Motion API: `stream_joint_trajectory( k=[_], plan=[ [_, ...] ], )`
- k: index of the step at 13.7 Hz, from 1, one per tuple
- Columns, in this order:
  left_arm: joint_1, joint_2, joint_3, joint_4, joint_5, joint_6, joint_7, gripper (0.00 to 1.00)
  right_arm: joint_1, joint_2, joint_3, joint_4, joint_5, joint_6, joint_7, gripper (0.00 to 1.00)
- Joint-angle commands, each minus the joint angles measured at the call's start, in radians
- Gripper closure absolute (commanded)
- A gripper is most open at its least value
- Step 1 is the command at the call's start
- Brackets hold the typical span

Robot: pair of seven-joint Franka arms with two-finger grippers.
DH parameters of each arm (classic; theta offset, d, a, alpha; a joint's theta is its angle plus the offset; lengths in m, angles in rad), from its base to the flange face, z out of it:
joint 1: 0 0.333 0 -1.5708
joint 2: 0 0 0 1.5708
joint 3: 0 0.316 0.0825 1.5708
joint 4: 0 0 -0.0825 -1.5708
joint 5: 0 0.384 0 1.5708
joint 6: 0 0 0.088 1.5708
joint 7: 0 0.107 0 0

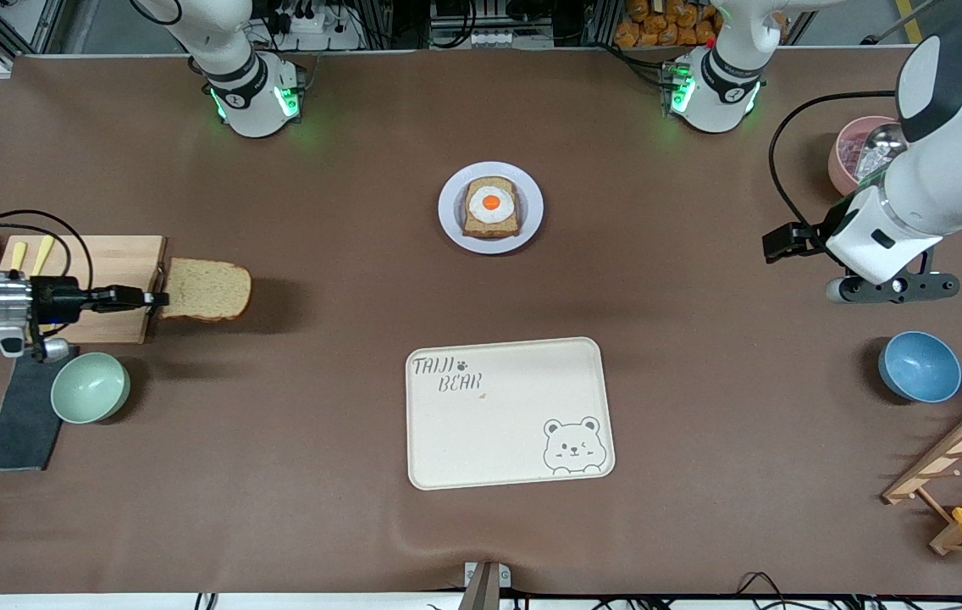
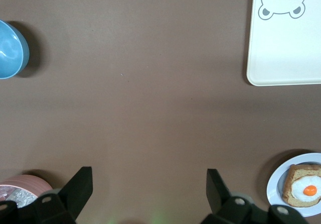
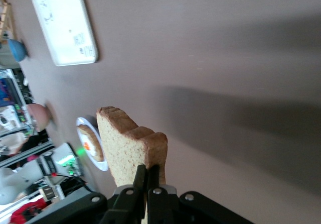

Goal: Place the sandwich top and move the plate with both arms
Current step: 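Lift the bread slice and carry it toward the white plate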

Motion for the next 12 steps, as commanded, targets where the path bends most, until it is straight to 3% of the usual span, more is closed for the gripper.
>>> stream_joint_trajectory(
  k=[1,8,12],
  plan=[
    [0.004,-0.005,-0.005,-0.001,-0.018,0.0,-0.012,0.0,0.078,-0.043,-0.008,-0.076,0.092,0.023,0.024,1.0],
    [0.002,-0.002,-0.005,-0.001,-0.018,0.0,-0.012,0.0,0.35,-0.048,-0.008,-0.221,0.317,0.228,0.027,1.0],
    [0.004,-0.001,-0.005,-0.001,-0.018,0.0,-0.012,0.0,0.468,-0.045,-0.008,-0.266,0.399,0.273,0.027,1.0]
  ],
)
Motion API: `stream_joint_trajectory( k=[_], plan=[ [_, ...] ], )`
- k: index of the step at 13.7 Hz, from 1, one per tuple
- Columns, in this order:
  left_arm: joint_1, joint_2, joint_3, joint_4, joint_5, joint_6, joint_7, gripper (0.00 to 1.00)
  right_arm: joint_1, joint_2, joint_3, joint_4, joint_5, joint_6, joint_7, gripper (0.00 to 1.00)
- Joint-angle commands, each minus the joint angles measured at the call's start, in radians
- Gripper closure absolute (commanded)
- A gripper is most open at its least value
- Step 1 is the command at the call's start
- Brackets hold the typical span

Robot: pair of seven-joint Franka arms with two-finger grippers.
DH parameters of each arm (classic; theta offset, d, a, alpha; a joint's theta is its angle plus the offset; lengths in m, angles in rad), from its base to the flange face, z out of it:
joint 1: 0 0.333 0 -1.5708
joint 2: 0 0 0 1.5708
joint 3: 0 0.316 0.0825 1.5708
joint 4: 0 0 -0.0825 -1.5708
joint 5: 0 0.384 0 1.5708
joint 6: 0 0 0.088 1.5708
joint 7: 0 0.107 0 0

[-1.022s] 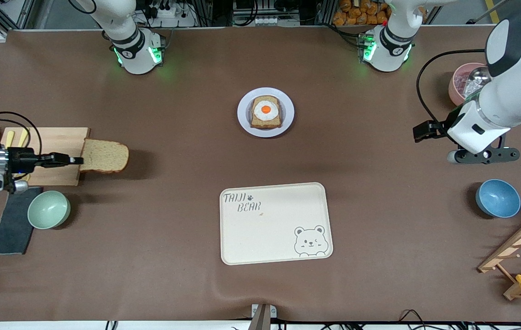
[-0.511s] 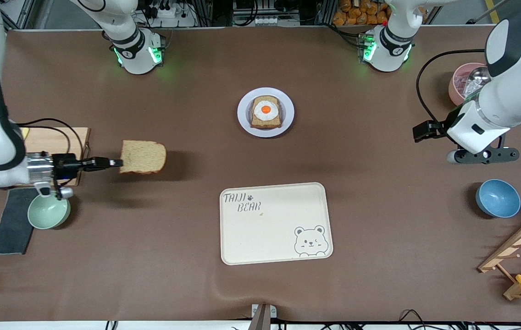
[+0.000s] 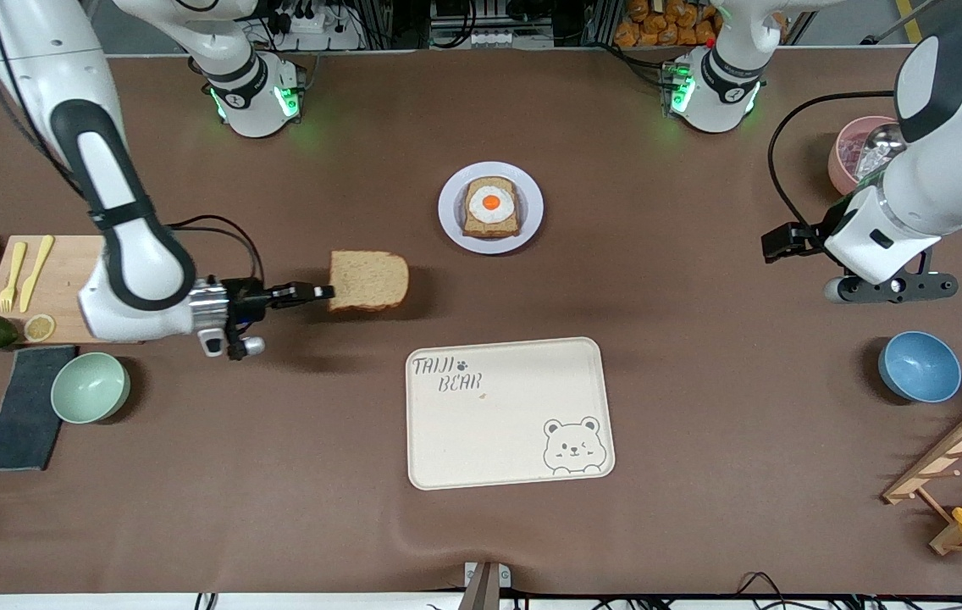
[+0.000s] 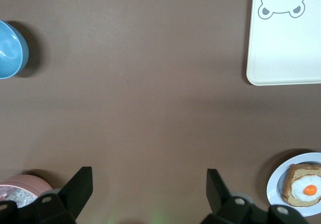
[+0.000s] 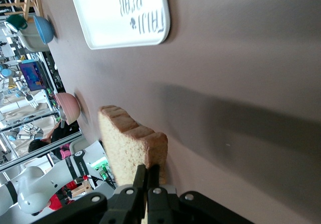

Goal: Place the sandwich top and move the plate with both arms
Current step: 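Lift the bread slice and carry it toward the white plate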

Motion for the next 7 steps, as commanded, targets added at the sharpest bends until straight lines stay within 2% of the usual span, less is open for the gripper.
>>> stream_joint_trajectory(
  k=[1,5,7],
  plan=[
    [0.005,-0.001,-0.004,0.0,-0.018,0.0,-0.012,0.0,0.049,-0.041,-0.01,-0.07,0.059,0.01,0.01,1.0],
    [0.003,0.001,-0.004,0.0,-0.017,0.001,-0.012,0.0,0.124,-0.048,-0.01,-0.129,0.1,0.059,-0.008,1.0],
    [0.003,0.002,-0.004,0.0,-0.018,0.001,-0.012,0.0,0.194,-0.065,-0.01,-0.172,0.195,0.103,-0.043,1.0]
  ],
)
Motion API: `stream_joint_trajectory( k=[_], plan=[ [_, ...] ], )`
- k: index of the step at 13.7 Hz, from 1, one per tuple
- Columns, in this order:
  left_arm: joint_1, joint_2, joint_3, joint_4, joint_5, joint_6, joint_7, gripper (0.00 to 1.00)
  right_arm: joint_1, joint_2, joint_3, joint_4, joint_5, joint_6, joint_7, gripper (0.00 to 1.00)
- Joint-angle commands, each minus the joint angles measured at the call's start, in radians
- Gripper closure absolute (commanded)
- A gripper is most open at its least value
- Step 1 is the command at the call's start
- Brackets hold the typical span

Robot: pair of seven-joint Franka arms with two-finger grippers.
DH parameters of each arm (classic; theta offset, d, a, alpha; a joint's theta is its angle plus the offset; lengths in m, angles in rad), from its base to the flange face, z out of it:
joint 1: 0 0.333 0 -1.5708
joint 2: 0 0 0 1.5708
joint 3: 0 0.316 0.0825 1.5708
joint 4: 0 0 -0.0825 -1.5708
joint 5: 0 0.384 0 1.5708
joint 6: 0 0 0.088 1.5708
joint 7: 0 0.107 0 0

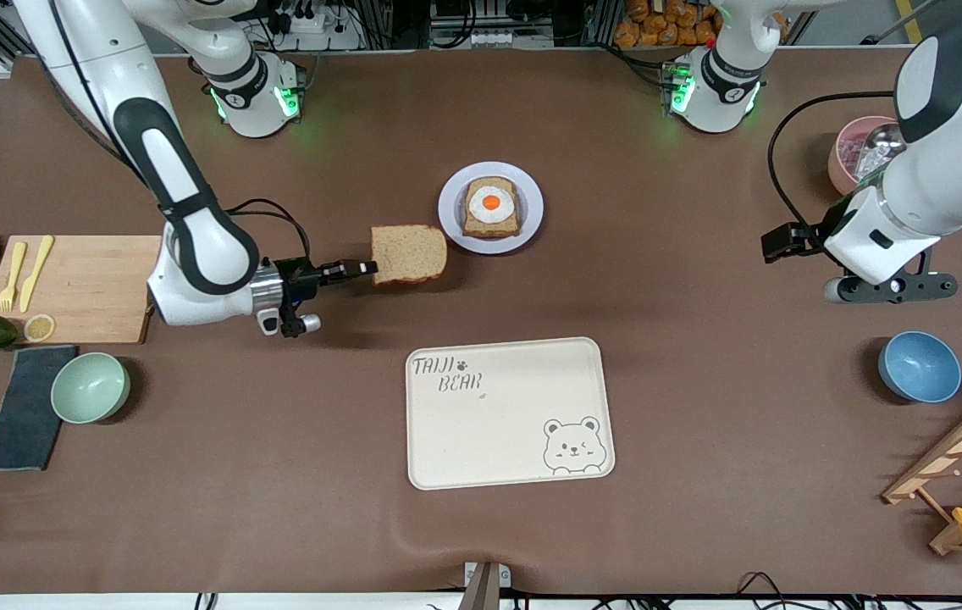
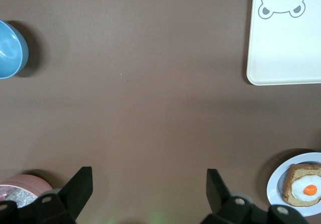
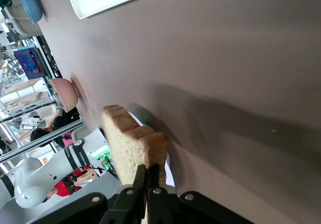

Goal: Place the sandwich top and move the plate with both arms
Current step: 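Lift the bread slice and carry it toward the white plate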

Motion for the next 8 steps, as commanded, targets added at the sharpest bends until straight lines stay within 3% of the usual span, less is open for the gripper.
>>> stream_joint_trajectory(
  k=[1,3,8],
  plan=[
    [0.003,0.003,-0.004,0.001,-0.018,0.001,-0.012,0.0,0.098,-0.064,-0.009,-0.092,0.133,0.074,-0.046,1.0],
    [0.005,0.003,-0.004,0.001,-0.018,0.001,-0.012,0.0,0.164,-0.064,-0.009,-0.105,0.19,0.116,-0.05,1.0],
    [0.005,0.004,-0.004,0.001,-0.017,0.001,-0.012,0.0,0.206,-0.064,-0.008,-0.155,0.255,0.111,-0.14,1.0]
  ],
)
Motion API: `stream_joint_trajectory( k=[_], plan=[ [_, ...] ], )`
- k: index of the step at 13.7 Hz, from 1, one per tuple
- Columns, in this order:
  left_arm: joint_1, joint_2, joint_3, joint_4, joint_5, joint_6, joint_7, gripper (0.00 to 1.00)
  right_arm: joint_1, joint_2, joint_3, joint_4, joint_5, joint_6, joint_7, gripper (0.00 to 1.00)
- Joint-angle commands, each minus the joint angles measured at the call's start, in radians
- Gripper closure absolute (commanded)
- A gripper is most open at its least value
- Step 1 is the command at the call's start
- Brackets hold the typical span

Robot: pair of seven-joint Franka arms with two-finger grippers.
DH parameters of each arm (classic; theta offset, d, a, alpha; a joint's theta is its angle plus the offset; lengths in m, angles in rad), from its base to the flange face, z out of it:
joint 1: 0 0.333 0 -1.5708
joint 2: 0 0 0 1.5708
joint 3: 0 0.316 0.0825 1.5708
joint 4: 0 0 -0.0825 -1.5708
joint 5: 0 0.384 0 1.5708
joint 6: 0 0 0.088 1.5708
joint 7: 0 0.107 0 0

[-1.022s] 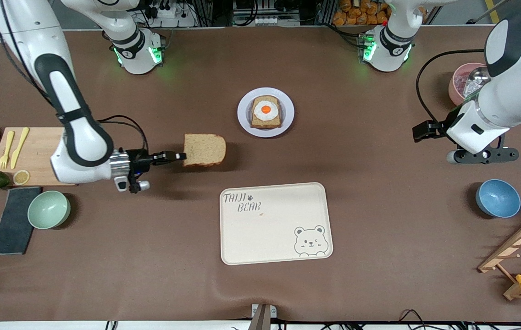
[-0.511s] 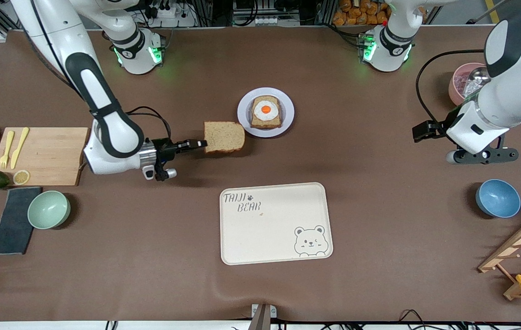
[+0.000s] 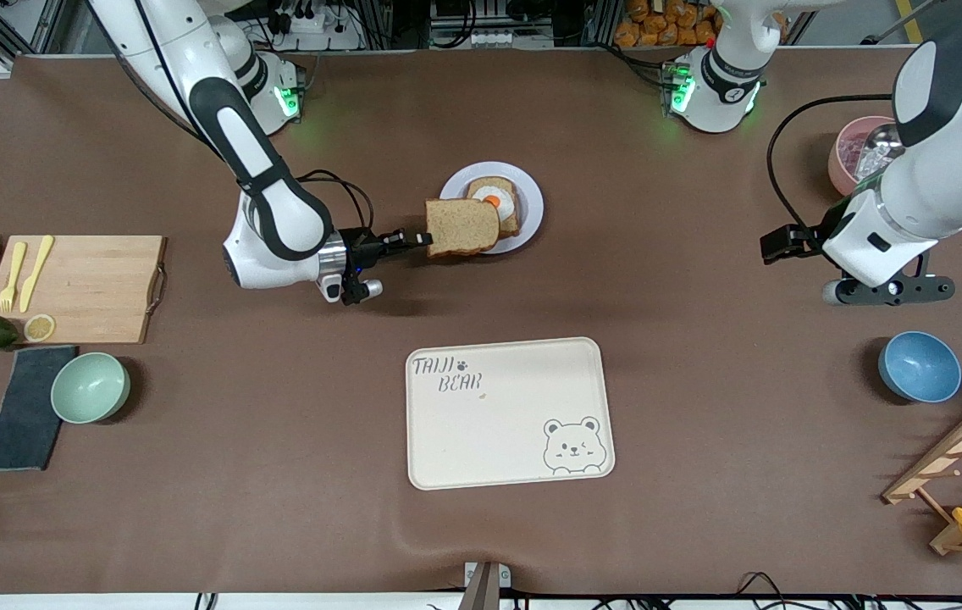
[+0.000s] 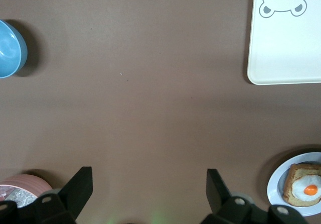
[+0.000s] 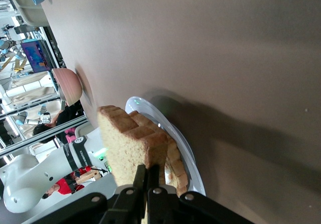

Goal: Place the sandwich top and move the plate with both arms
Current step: 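Lower the bread onto the egg toast and open the right gripper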

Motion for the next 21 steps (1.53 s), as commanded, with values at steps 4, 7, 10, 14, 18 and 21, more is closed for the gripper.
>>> stream_joint_trajectory(
  k=[4,7,10,14,18,21],
  plan=[
    [0.005,-0.001,-0.004,0.001,-0.018,0.001,-0.011,0.0,0.083,-0.04,-0.01,-0.072,0.141,0.013,-0.044,1.0],
    [0.005,-0.001,-0.004,0.001,-0.017,0.001,-0.012,0.0,0.127,-0.042,-0.01,-0.084,0.175,0.036,-0.047,1.0],
    [0.002,-0.001,-0.004,0.001,-0.017,0.001,-0.012,0.0,0.175,-0.037,-0.01,-0.085,0.216,0.09,-0.049,1.0],
    [0.0,-0.001,-0.004,0.001,-0.018,0.0,-0.014,0.0,0.243,-0.031,-0.012,-0.084,0.279,0.159,-0.049,1.0],
    [-0.001,-0.003,-0.004,0.001,-0.017,0.0,-0.014,0.0,0.232,-0.028,-0.013,-0.085,0.278,0.153,-0.061,1.0],
    [-0.001,-0.001,-0.004,-0.008,-0.018,0.001,-0.014,0.0,0.22,-0.03,-0.015,-0.085,0.278,0.15,-0.059,0.77]
  ],
)
